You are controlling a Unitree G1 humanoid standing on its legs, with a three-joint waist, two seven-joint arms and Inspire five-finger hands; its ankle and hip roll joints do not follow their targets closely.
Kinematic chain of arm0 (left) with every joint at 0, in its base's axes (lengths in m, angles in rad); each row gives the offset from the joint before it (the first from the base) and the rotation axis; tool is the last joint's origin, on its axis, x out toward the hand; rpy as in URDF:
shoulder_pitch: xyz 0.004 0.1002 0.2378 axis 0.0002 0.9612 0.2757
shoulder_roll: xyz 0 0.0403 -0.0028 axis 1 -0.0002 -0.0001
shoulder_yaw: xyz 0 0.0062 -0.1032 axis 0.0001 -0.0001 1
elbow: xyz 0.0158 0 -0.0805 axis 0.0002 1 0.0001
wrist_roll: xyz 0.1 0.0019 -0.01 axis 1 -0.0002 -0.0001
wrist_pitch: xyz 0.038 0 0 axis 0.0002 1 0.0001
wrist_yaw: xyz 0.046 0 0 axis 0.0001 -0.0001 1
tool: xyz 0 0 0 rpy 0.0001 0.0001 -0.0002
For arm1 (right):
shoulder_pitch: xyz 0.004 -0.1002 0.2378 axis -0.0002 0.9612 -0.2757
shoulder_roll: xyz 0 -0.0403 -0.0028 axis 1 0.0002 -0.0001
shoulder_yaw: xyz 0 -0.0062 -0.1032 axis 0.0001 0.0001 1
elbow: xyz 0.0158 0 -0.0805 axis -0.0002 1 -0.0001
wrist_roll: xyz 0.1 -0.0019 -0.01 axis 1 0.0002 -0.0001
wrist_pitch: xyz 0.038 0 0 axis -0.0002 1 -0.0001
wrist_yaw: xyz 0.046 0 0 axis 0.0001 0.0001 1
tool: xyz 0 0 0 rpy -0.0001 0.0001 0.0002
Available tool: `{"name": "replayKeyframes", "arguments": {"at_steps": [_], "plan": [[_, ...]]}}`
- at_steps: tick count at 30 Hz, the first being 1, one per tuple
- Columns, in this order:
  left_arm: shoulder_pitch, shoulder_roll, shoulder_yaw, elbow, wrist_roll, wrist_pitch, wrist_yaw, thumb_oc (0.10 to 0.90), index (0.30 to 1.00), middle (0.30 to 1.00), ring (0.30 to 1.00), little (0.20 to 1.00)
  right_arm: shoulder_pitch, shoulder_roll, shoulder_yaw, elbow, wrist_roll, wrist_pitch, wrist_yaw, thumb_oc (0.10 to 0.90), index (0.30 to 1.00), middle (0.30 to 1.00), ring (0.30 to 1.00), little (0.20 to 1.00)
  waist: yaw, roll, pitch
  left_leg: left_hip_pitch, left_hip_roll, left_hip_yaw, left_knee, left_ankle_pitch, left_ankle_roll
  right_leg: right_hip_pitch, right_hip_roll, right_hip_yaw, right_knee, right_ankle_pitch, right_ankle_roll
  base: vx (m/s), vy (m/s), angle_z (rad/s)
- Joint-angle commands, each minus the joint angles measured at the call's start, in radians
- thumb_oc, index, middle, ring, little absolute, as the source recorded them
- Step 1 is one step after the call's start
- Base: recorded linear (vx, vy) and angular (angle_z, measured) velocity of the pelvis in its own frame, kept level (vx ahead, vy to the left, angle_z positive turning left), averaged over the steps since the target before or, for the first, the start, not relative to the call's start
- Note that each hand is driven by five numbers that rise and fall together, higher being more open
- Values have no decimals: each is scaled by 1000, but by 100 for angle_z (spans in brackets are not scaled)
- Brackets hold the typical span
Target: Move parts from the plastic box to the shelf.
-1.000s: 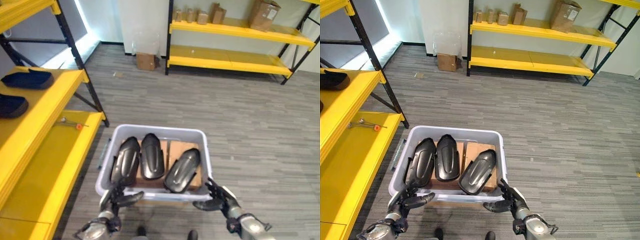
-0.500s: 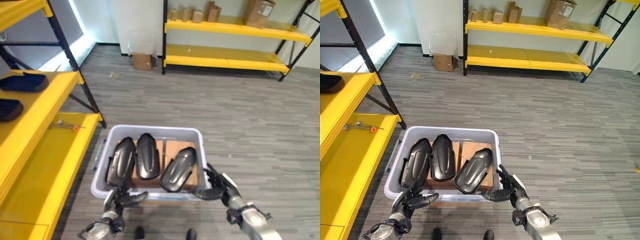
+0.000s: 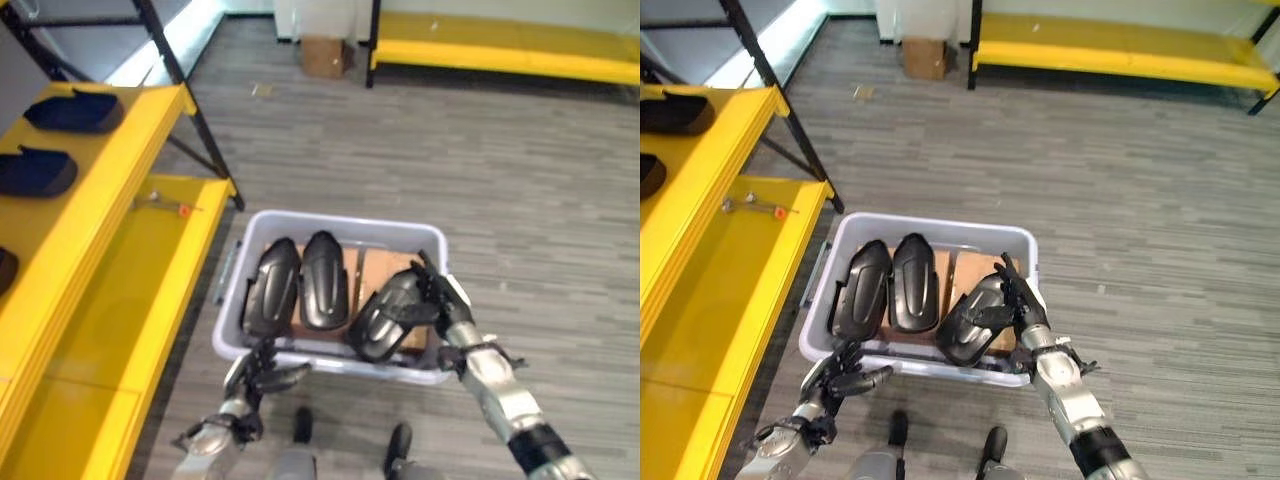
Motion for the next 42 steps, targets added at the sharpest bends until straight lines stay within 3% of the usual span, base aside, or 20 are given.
{"name": "replayKeyframes", "arguments": {"at_steps": [1,4,13,20,34,40,42], "plan": [[-11,36,-27,-63,-38,-62,-4,900,1000,1000,1000,1000,-74,13,8,-70,11,-96,-36,900,1000,1000,1000,1000,9,-19,-28,-6,10,60,66,-45,27,-50,-108,58,176,-111,63,-64,61,1],[-38,40,-56,-66,-44,-66,7,900,1000,1000,1000,1000,-147,27,19,-17,19,-98,-75,900,1000,1000,1000,1000,19,-8,13,-45,-6,67,79,-44,36,-88,-120,70,172,-91,67,-99,91,-4],[-76,45,-84,-66,-37,-75,24,900,1000,1000,1000,1000,-189,62,40,-17,-17,-105,-124,900,1000,1000,1000,1000,19,-5,61,-92,-29,77,117,-60,50,-118,-144,86,165,-64,73,-38,66,-1],[-87,47,-81,-80,-30,-87,51,900,1000,1000,1000,1000,-189,74,59,-41,-158,-93,-188,900,1000,1000,1000,1000,17,-3,86,-119,-37,83,150,-74,57,-134,-151,98,169,-57,75,-14,41,-2],[-134,43,-90,-90,1,-129,123,900,1000,1000,1000,1000,-200,45,79,-103,-532,-53,-362,900,1000,1000,1000,1000,7,-2,134,-170,-48,92,203,-94,68,-177,-162,117,192,-48,79,-19,27,-3],[-156,43,-92,-94,21,-154,160,900,1000,1000,1000,1000,-200,-1,117,-152,-801,6,-451,900,1000,1000,1000,1000,-3,-2,146,-198,-53,102,220,-101,73,-208,-169,127,199,-42,82,-10,38,-7],[-161,43,-93,-95,26,-157,166,900,1000,1000,1000,1000,-204,2,123,-151,-834,19,-466,900,1000,1000,1000,1000,-5,-1,148,-205,-55,102,225,-104,73,-215,-170,131,202,-41,83,0,0,0]]}}
